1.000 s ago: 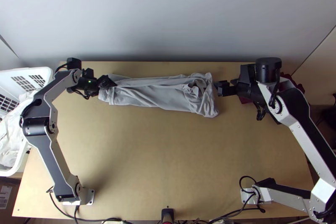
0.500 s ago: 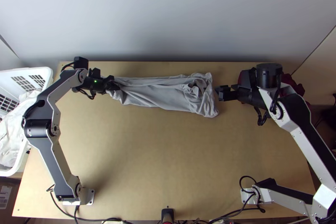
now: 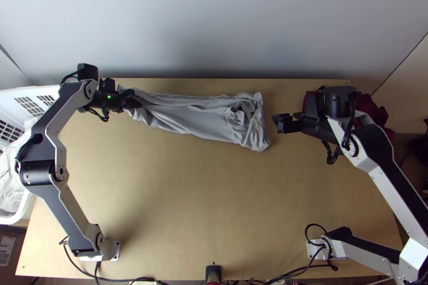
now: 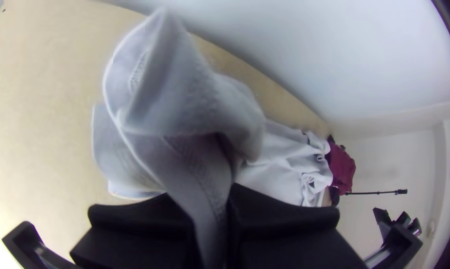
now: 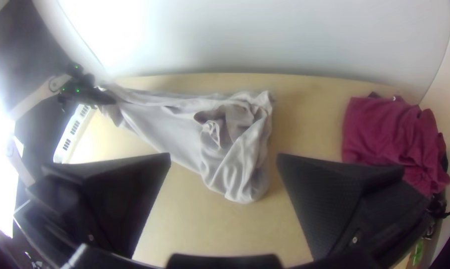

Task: Fold the t-shirt

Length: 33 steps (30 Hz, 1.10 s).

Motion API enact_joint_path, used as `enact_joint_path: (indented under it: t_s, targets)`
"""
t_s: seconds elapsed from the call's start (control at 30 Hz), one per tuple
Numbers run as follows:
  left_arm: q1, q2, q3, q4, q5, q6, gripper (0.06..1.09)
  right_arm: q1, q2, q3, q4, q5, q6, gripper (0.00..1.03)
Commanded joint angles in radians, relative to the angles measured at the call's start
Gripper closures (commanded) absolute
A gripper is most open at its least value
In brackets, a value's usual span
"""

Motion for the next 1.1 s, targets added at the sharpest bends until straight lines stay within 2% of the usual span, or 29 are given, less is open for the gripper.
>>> enact_joint_path:
  t_s: [0.0, 0.43, 0.7, 0.9, 1.0, 1.07]
  targets:
    - [-0.08, -0.043, 0.074, -0.081, -0.085, 0.023, 1.05, 0.003, -0.042, -0.07, 0.035, 0.0, 0.005, 0.04]
    - [-0.383, -0.01, 0.22, -0.153, -0.256, 0.006, 1.05, 0.012, -0.113, -0.177, 0.099, 0.0, 0.026, 0.04]
    - [-0.534, 0.069, 0.317, -0.176, -0.331, 0.014, 1.05, 0.029, -0.162, -0.295, 0.175, 0.0, 0.063, 0.04]
    - [-0.637, 0.118, 0.383, -0.17, -0.345, -0.001, 1.05, 0.034, -0.214, -0.415, 0.238, 0.0, 0.103, 0.04]
    - [-0.692, 0.154, 0.421, -0.155, -0.408, -0.017, 1.05, 0.032, -0.231, -0.453, 0.254, 0.0, 0.115, 0.04]
    - [-0.709, 0.197, 0.479, -0.153, -0.418, -0.04, 1.05, 0.032, -0.242, -0.468, 0.254, 0.0, 0.124, 0.04]
